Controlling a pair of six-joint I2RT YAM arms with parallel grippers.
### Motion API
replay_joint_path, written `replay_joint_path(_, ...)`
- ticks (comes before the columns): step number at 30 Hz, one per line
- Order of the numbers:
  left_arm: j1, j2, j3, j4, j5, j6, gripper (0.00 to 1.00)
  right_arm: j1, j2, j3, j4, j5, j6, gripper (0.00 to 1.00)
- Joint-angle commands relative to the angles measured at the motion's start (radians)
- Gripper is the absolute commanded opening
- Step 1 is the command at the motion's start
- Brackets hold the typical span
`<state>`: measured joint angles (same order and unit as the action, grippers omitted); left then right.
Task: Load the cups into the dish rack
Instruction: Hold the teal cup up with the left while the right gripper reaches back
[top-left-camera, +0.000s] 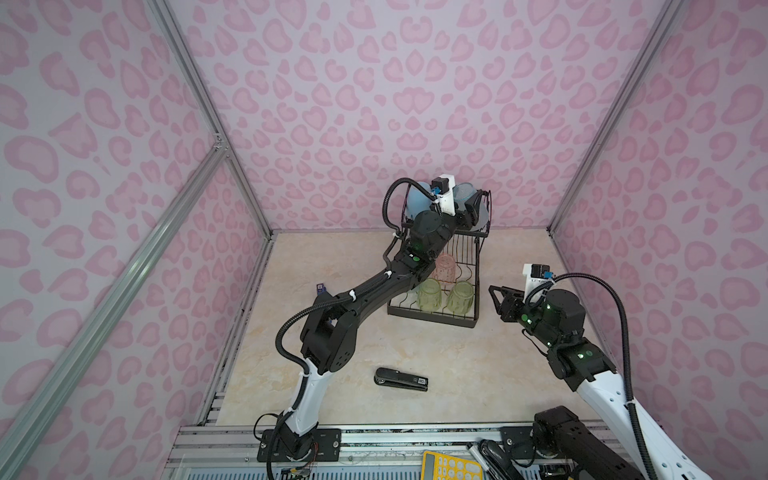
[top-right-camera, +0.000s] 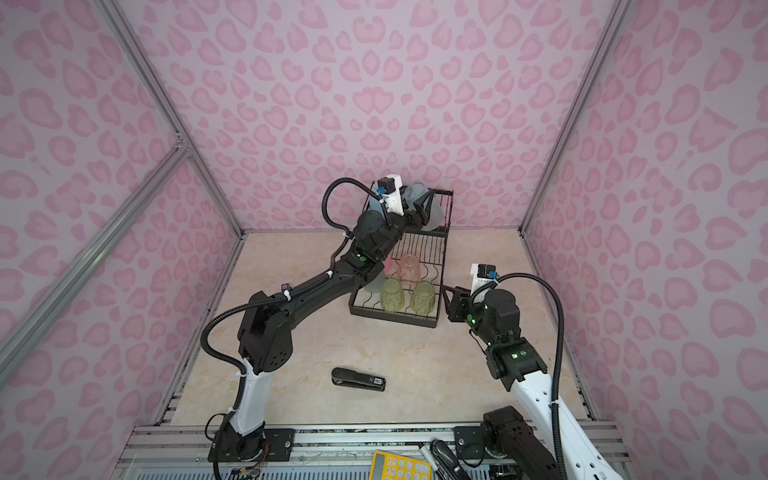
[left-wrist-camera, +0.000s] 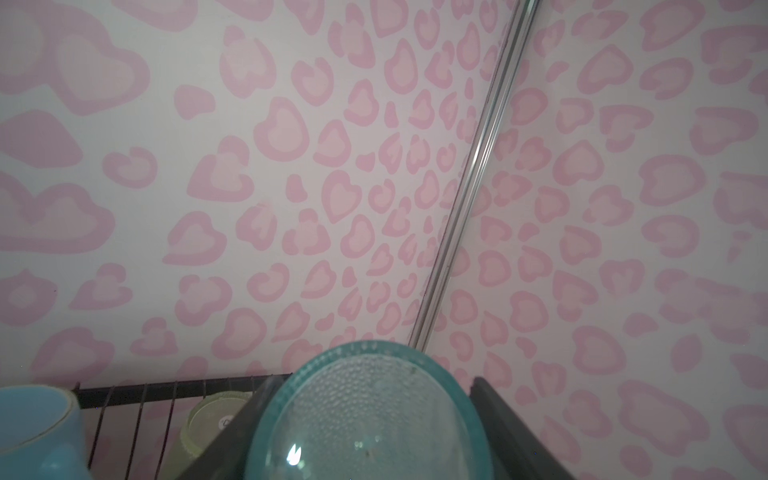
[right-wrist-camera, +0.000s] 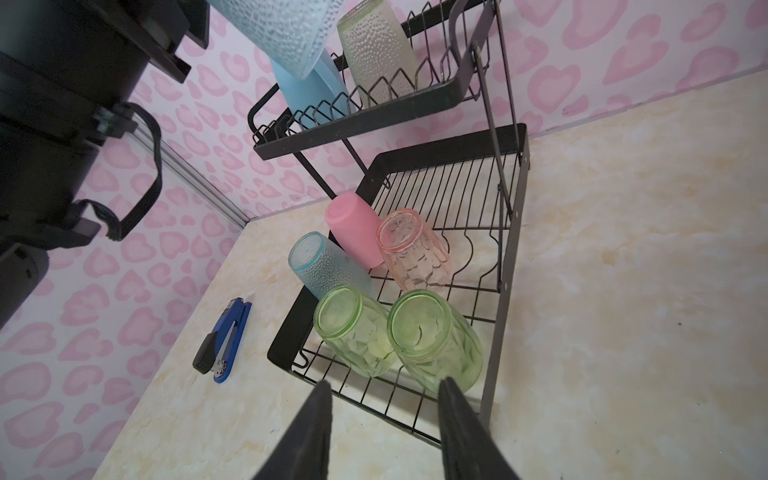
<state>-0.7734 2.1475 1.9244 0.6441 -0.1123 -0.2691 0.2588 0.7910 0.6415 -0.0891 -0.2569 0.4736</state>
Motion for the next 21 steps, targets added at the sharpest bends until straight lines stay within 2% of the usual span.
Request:
replay_joint_path(1, 0.000, 0.006, 0.020, 0.074, 0.007, 0.032, 0.48, 0.000, 0.002, 0.005, 0.056, -0.018, -0.031, 0.42)
replay_joint_path(7, -0.001, -0.113, -0.110, 0.012, 0.060, 0.047, 0.47, 0.000, -0.022, 0.017, 0.084, -0.035, -0.079, 0.43)
replay_joint_path(16, -0.001, -0.474, -0.487, -0.072, 0.109, 0.081, 0.45, 0.005, 0.004, 0.084, 0.151, -0.168, -0.056, 0.46)
replay_joint_path(21, -0.002, -0.679, -0.738, -0.099, 0.018, 0.103, 0.45, 0.065, 0.013, 0.112, 0.135, -0.134, -0.063, 0.46)
